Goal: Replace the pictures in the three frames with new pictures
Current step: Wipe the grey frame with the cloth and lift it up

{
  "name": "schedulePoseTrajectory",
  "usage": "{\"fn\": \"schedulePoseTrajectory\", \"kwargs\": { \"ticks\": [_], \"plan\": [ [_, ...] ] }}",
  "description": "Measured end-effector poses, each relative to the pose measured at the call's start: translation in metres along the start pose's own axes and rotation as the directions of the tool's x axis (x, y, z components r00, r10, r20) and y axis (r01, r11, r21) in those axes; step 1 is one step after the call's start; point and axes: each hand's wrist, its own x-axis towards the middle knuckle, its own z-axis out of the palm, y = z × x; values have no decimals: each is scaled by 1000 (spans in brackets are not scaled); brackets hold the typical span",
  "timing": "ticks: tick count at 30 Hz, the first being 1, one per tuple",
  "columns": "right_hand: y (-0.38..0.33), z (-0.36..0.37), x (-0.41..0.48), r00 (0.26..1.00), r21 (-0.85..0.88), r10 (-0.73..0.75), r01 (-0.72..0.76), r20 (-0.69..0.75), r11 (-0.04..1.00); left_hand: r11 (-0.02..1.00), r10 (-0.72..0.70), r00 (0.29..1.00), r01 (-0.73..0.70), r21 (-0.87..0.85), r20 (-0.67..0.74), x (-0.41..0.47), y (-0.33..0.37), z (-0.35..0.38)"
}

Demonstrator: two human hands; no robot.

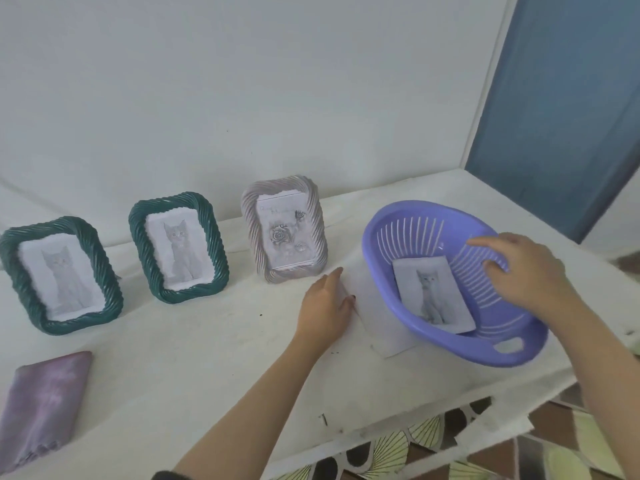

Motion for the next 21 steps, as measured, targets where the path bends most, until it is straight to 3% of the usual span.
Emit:
{"fn": "schedulePoseTrajectory", "kwargs": {
  "ticks": [3,7,10,15,21],
  "plan": [
    [16,3,-10,997,-10,71,-71,-3,997,999,-20,999,19,34,37,7,7,7],
    [22,5,-17,998,255,68,-70,18,964,998,-46,998,44,41,35,14,15,6],
    [22,5,-19,992,358,128,-113,-19,927,994,-111,992,111,10,62,23,22,0],
    [19,8,-19,982,391,185,-154,-44,907,968,-248,957,250,7,152,38,33,-5],
    [18,10,-19,978,400,205,-169,-48,901,953,-283,943,297,-60,176,46,38,-2]
  ]
}}
